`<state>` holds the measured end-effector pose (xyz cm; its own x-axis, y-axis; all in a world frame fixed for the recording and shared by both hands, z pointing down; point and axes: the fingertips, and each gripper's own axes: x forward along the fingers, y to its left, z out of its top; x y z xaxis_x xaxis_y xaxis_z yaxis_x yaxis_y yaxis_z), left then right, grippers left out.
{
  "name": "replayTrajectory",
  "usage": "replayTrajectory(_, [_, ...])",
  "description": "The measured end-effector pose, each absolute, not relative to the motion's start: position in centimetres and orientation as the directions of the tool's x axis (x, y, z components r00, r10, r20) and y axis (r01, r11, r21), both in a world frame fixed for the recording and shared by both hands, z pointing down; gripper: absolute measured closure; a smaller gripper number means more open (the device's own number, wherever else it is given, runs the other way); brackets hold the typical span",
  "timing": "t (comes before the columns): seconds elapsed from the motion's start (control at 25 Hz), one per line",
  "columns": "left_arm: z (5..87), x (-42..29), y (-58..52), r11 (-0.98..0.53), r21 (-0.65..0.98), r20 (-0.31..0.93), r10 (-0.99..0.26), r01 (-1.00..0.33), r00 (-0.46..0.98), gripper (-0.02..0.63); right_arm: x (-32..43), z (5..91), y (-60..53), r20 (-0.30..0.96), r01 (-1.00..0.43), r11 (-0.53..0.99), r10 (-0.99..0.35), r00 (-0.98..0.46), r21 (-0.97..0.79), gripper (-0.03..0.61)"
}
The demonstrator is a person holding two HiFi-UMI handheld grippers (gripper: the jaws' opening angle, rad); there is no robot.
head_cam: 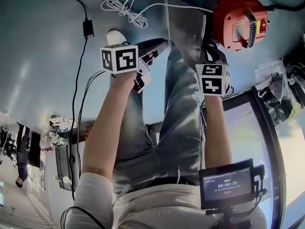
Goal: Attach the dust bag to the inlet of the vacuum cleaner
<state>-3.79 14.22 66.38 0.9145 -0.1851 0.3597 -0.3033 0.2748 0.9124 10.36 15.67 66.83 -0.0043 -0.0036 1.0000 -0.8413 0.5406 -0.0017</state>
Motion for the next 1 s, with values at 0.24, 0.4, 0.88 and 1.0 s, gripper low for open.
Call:
replayTrajectory(0.24, [65.5, -5.9, 14.9, 0.284, 0.912, 0.357, -0.189, -0.297, 0.915, 0.549, 9.0, 65.5, 15.8, 0.997, -0.858, 0.509, -0.068, 0.04, 0.069, 0.566])
replayTrajectory(0.4, [65.8, -5.4, 15.1, 0.281, 0.914, 0.348, -0.176, -0.292, 0.921, 0.549, 9.3, 66.1, 15.7, 0.999, -0.87, 0.49, -0.028, 0.04, 0.048, 0.565])
replayTrajectory(0.88, [64.3, -4.8, 15.4, 0.229, 0.921, 0.348, -0.129, -0.314, 0.929, 0.549, 9.9, 63.2, 17.9, 0.996, -0.864, 0.5, -0.027, -0.081, -0.057, 0.563])
replayTrajectory(1.0, [61.3, -4.3, 13.6, 0.107, 0.946, 0.319, -0.155, -0.305, 0.935, 0.549, 9.1, 60.1, 15.9, 0.966, -0.879, 0.456, -0.135, -0.219, -0.136, 0.565])
